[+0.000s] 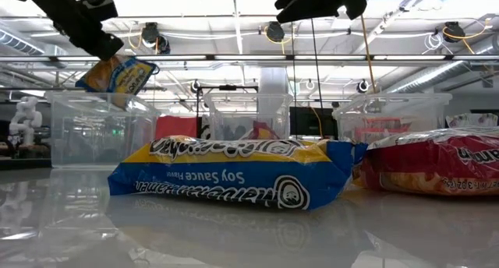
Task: Sort Maruchan noodles
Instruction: Put the left blue noodle pack into the left transparent bin
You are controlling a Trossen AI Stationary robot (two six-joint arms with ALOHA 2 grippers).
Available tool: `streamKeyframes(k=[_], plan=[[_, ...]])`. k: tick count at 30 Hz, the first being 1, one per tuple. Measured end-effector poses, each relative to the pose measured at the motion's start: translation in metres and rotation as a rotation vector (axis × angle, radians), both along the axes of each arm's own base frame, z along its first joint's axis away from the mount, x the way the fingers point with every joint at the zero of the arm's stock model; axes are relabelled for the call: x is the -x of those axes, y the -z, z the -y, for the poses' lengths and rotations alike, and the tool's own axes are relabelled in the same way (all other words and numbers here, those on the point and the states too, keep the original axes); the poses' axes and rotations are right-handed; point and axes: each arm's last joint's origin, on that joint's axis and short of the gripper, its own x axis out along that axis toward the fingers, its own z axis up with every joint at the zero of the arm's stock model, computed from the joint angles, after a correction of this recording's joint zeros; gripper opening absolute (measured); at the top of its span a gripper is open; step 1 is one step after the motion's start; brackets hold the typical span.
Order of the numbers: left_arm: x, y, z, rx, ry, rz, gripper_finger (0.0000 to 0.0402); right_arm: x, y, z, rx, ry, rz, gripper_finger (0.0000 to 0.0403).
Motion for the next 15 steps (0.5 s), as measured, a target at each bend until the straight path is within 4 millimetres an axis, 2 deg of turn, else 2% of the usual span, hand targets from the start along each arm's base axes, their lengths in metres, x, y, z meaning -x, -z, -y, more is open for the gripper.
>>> streamKeyframes(k=[8, 15], plan=[[0.003, 0.007, -0.004, 0.086, 0.002, 0.035, 0.0003, 0.0, 0.0, 0.0, -0.015, 0.007, 0.008, 0.024], [0.0, 0.035, -0.013, 0.161, -0.046, -0.033, 0.0003, 0.0, 0.0, 0.0, -0.025, 0.011, 0.014, 0.024]])
